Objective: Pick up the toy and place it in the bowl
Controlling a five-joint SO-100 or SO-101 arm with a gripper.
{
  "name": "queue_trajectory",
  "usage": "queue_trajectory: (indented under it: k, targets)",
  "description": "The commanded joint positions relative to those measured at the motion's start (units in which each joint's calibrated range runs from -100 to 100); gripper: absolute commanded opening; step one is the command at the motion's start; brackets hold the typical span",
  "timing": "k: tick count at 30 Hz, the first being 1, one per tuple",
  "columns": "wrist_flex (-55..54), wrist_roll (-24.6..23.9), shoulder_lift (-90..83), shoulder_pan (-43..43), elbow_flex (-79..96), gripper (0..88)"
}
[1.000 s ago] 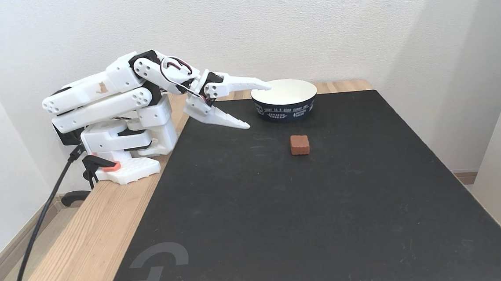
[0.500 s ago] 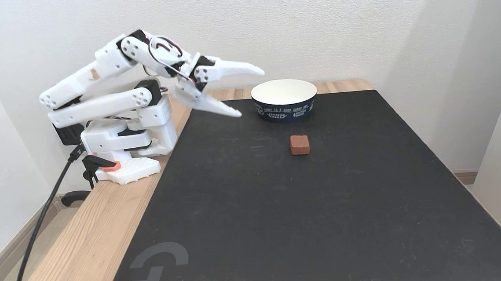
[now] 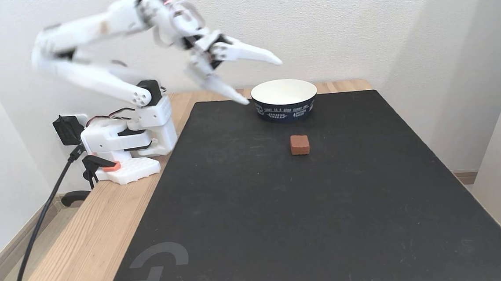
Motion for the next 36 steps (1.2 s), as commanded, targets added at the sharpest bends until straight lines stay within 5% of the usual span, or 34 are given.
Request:
queue_trajectory:
  k: [1,9,19,36]
  targets:
    - [8.0,0.0,26.4,0.7,-19.9,40.0]
    - [21.7,-0.2,60.3,2.8,-52.8,39.6]
    - [26.4,-0.2,75.7,3.3,-78.1,39.6]
    - [25.6,0.2,92.3,1.1,-86.0,39.5]
